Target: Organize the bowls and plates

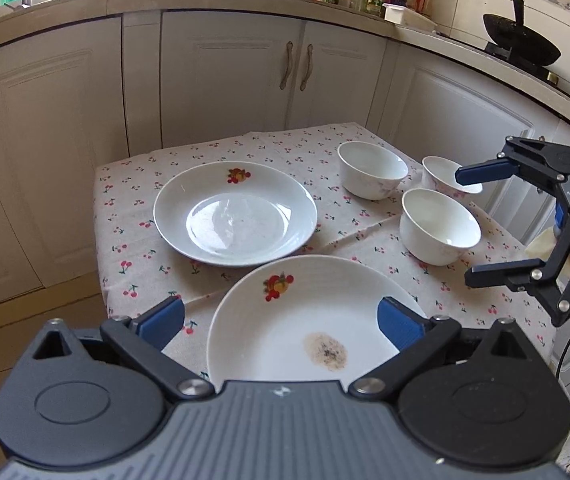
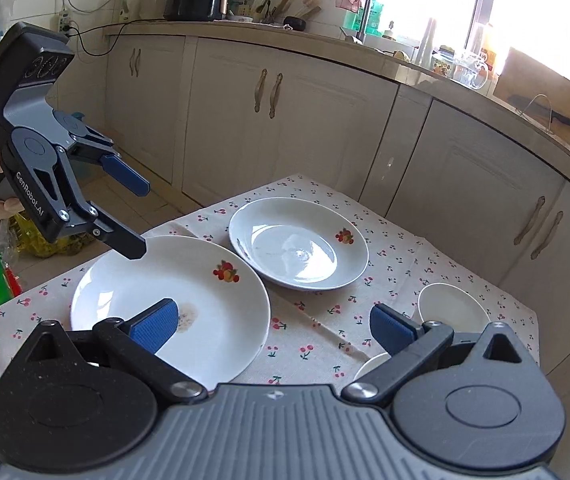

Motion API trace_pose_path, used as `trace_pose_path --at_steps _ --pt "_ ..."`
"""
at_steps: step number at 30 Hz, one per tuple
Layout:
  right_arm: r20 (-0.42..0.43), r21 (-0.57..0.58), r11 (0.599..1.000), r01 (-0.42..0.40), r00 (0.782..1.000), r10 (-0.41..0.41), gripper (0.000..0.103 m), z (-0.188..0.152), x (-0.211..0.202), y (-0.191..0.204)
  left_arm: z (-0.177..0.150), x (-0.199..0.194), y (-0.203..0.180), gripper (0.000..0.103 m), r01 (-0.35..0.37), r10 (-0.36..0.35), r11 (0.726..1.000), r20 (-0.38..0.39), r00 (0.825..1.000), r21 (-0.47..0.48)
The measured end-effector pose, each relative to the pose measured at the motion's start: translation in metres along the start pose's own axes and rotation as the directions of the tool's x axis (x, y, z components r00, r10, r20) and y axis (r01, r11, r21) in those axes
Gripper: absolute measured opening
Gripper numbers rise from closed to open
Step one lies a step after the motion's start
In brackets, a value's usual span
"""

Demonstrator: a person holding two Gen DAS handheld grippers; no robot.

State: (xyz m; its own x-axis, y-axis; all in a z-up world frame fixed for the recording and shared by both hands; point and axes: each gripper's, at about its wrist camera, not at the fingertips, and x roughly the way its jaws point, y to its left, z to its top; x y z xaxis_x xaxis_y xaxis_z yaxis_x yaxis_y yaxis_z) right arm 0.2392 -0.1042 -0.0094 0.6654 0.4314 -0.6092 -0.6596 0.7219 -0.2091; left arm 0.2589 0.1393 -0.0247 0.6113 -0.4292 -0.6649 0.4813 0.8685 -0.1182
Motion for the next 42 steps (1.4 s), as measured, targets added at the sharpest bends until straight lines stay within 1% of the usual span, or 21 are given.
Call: trace_pose_path --at_steps 3,6,10,16,22,26,31,34,36,42 --pt "-0.006 -0.016 1.0 -0.001 1.0 0.001 0.103 0.009 0.014 -0.016 0.017 0.012 0.01 0.102 -0.007 0.007 1.0 0.0 1.0 -0.003" --pt "-0.028 -0.03 0.999 -0.016 1.0 0.015 0.103 0.018 0.032 -0.032 0.034 0.026 0.022 0.102 -0.031 0.031 1.0 -0.001 1.0 0.003" --pt "-0.059 -0.066 0.997 -0.041 0.998 0.037 0.103 0.026 0.057 -0.052 0.054 0.047 0.038 0.102 -0.041 0.041 0.999 0.0 0.999 -0.014" --pt "-0.139 -0.08 0.99 -0.117 0.985 0.105 0.103 0.029 0.099 -0.078 0.073 0.087 0.062 0.102 -0.033 0.031 0.998 -0.038 0.999 -0.061" --pt "-0.211 -0.101 0.979 -0.179 0.965 0.154 0.103 0.029 0.135 -0.09 0.084 0.124 0.084 0.101 -0.018 0.009 0.995 -0.088 0.996 -0.095" --pt "-0.249 -0.117 0.968 -0.221 0.95 0.187 0.103 0.031 0.153 -0.09 0.086 0.142 0.091 0.101 -0.008 -0.002 0.996 -0.117 0.993 -0.086" --pt "-0.282 -0.143 0.951 -0.276 0.932 0.228 0.103 0.032 0.171 -0.086 0.088 0.159 0.1 0.101 0.005 -0.02 0.995 -0.15 0.988 -0.099" --pt "-0.304 -0.159 0.942 -0.296 0.922 0.238 0.102 0.03 0.179 -0.083 0.088 0.168 0.104 0.101 0.012 -0.03 0.994 -0.17 0.985 -0.109" --pt "-0.317 -0.156 0.937 -0.311 0.915 0.251 0.099 0.03 0.185 -0.083 0.088 0.172 0.106 0.1 0.021 -0.041 0.993 -0.177 0.983 -0.113" --pt "-0.337 -0.124 0.934 -0.334 0.9 0.277 0.098 0.029 0.198 -0.087 0.088 0.182 0.105 0.1 0.06 -0.08 0.992 -0.19 0.978 -0.11"
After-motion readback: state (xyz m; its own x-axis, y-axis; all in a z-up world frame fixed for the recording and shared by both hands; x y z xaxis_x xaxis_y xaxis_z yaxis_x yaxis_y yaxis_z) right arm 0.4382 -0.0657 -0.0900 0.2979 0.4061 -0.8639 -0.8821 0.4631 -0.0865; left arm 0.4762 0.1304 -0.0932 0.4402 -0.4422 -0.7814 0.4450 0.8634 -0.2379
